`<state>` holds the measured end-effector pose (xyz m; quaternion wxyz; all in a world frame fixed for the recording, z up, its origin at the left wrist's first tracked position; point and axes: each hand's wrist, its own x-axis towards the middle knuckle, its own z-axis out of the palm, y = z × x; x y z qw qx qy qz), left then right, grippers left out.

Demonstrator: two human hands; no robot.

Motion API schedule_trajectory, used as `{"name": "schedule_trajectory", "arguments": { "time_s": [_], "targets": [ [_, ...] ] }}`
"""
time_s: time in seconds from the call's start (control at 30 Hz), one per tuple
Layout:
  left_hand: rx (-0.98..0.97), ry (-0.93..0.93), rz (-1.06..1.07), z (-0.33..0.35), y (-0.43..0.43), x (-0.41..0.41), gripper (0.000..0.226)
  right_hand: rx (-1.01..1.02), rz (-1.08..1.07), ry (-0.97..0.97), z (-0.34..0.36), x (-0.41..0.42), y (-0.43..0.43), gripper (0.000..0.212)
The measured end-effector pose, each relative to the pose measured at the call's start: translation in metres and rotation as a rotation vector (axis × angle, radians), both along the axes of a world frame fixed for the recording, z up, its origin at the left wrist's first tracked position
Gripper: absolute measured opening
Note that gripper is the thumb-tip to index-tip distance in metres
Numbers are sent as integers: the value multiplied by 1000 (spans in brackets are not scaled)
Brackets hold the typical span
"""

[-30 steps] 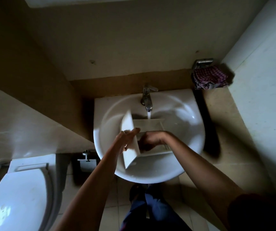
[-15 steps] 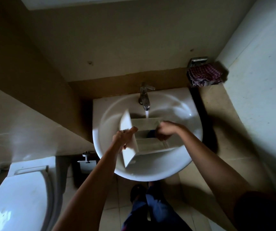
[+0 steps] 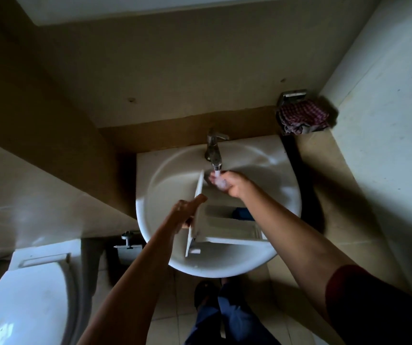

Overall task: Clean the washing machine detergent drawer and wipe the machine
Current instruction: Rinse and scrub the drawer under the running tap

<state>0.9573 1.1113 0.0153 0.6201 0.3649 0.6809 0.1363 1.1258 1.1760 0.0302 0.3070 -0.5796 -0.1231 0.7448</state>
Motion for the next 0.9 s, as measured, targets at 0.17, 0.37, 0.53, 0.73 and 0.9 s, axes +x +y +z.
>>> {"name": "schedule_trajectory", "arguments": {
  "time_s": [0.17,0.37,0.53,0.73,0.9],
  "targets": [
    [-123,-152,3,2,0,-7,67,162,521,-279,8,8,2,22],
    [-285,-314,-33,4,-2,-4,48,214,642,-329,18,22,12,16],
    [-332,-347,-6,-3,1,-11,49,433,954,-878,28,34,21,29],
    [-375,-359,14,-6,-3,-18,51,311,1560,-1136,38,47,20,43],
    [-375,-269,-32,-5,-1,-17,50,267,1606,-1214,38,51,18,37]
  ]
}}
